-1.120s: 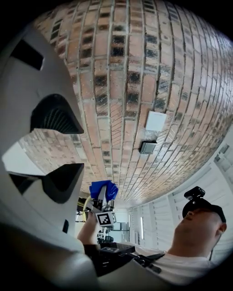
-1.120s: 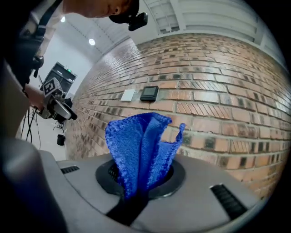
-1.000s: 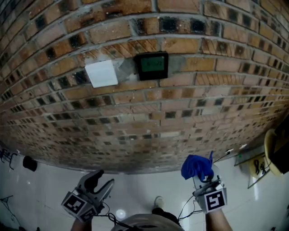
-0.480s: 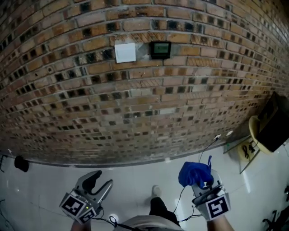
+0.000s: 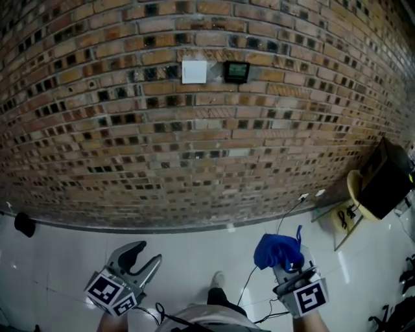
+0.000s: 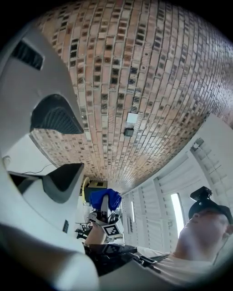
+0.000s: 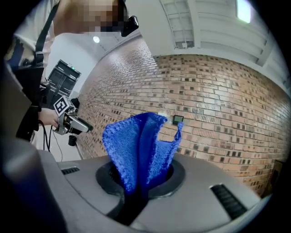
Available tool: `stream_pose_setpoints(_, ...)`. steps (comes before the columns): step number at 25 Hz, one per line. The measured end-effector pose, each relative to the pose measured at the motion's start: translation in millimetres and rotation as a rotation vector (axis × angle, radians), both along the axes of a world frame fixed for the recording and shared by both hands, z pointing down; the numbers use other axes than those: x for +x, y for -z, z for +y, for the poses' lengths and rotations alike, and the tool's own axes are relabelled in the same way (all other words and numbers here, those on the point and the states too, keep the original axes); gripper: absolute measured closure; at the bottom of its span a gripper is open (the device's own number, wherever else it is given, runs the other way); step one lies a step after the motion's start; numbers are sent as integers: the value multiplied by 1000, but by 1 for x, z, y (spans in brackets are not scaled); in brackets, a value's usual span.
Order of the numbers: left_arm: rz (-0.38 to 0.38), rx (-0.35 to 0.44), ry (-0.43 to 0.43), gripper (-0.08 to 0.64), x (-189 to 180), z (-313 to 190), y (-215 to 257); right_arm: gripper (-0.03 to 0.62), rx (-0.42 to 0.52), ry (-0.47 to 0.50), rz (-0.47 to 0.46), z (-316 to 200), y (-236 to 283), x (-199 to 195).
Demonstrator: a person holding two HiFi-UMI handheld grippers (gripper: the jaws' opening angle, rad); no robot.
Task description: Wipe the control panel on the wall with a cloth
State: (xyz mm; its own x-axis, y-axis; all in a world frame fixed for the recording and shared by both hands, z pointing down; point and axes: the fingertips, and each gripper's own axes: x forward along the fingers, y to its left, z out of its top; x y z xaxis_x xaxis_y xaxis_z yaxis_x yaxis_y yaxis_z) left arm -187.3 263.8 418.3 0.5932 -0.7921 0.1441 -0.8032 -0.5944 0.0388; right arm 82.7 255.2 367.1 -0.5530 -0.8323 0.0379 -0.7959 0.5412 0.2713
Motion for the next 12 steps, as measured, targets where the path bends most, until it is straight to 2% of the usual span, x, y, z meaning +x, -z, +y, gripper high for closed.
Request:
stream_pose_setpoints(6, 28, 39, -12, 354, 5, 16, 11, 506, 19, 5, 13, 15, 7, 0)
stream_pose_setpoints(12, 23, 31, -2, 354, 0, 23, 6, 506, 17, 0, 22, 21, 8, -3)
